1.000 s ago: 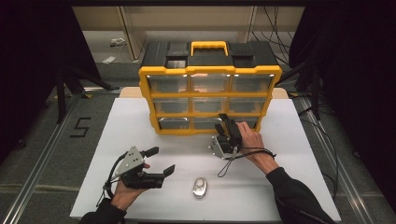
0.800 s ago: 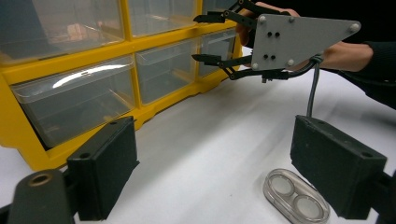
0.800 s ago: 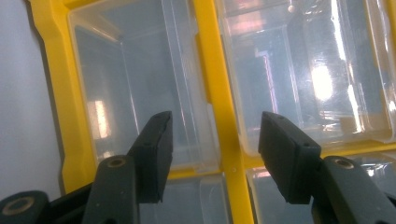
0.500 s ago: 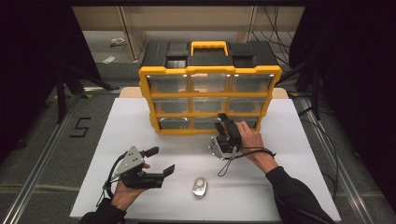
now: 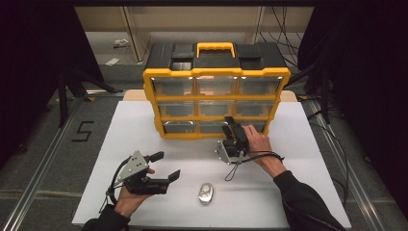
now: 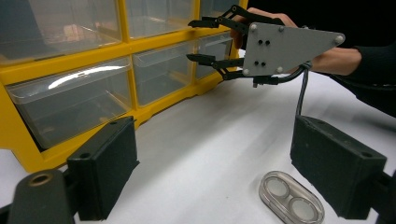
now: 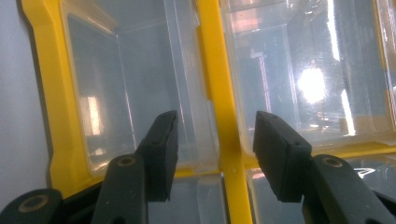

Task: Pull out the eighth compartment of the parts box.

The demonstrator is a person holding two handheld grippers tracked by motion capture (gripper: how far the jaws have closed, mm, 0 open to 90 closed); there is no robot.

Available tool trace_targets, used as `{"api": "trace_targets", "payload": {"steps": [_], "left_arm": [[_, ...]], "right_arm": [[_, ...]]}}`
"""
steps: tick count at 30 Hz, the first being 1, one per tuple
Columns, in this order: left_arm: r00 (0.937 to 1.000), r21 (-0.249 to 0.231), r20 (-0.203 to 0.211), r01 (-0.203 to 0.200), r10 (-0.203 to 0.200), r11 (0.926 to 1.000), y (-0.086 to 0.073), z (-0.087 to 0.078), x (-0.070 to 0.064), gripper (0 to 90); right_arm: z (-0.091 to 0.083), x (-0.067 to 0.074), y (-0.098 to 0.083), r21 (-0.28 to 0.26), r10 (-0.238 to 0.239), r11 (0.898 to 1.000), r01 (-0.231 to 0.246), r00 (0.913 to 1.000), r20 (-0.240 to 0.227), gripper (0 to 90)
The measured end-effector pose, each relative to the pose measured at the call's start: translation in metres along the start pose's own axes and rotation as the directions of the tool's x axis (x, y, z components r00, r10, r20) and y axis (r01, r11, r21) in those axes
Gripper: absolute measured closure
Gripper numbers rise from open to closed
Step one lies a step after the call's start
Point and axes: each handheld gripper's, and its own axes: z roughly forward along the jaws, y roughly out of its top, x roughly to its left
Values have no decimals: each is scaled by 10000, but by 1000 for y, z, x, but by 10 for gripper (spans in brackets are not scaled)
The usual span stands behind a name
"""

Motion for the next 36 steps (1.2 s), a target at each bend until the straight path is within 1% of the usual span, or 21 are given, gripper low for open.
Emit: {"api": "trace_targets", "payload": {"steps": [4, 6, 9, 10, 12, 14, 16, 17, 19, 21, 22, 23, 26, 27, 28, 29, 33, 34, 36], "left_arm": [[10000, 13, 7, 2, -2, 10000, 0, 0, 0, 146], [10000, 12, 21, -18, 18, 10000, 0, 0, 0, 147], [10000, -2, 18, 8, -8, 10000, 0, 0, 0, 146], [10000, -7, 20, -2, 2, 10000, 0, 0, 0, 147], [10000, -3, 15, -10, 10, 10000, 0, 0, 0, 147], [10000, 10, 17, -12, 12, 10000, 0, 0, 0, 147], [10000, 10, 16, -10, 10, 10000, 0, 0, 0, 147], [10000, 9, 23, -10, 10, 10000, 0, 0, 0, 147], [10000, 8, 24, -3, 3, 10000, 0, 0, 0, 147], [10000, -4, 31, -3, 3, 10000, 0, 0, 0, 147], [10000, -4, 31, -3, 3, 10000, 0, 0, 0, 147], [10000, 2, 36, -15, 15, 10000, 0, 0, 0, 147], [10000, 1, 36, -1, 1, 10000, 0, 0, 0, 147], [10000, 2, 38, -6, 6, 10000, 0, 0, 0, 147], [10000, 1, 29, -10, 10, 10000, 0, 0, 0, 147], [10000, 2, 34, -2, 2, 10000, 0, 0, 0, 147], [10000, -8, 36, 2, -2, 10000, 0, 0, 0, 147], [10000, -8, 31, 2, -2, 10000, 0, 0, 0, 147], [10000, -20, 27, 7, -7, 10000, 0, 0, 0, 147]], "right_arm": [[1, 1, 0, -11, -3, 10000, 3, 10000, 62, 519], [2, 1, 0, -28, -200, 9998, 200, 9998, 60, 526], [2, 2, 1, -36, -248, 9997, 249, 9997, 70, 532], [2, 1, 1, -70, -352, 9994, 353, 9993, 85, 535], [2, 3, 1, -46, -272, 9996, 272, 9995, 154, 542], [2, 2, 1, -40, -455, 9990, 456, 9988, 201, 549], [2, 3, 1, -27, -391, 9992, 391, 9991, 190, 553], [2, 4, 1, -55, -298, 9995, 300, 9991, 289, 563], [3, 4, 1, -59, -356, 9993, 358, 9989, 306, 573], [3, 4, 1, -95, -528, 9985, 532, 9981, 325, 591], [3, 4, 1, -95, -528, 9985, 532, 9981, 325, 591], [2, 5, 1, -10, -408, 9992, 409, 9985, 363, 597], [2, 4, 1, -71, -503, 9987, 506, 9979, 403, 608], [2, 5, 1, -87, -394, 9992, 398, 9983, 419, 612], [1, 5, 2, -117, -599, 9981, 605, 9973, 433, 622], [0, 5, 2, -163, -678, 9975, 685, 9968, 426, 625], [-1, 5, 3, -174, -713, 9972, 721, 9965, 428, 632], [-2, 6, 3, -187, -596, 9980, 605, 9973, 432, 642], [-2, 6, 3, -255, -671, 9974, 681, 9970, 387, 648]]}}
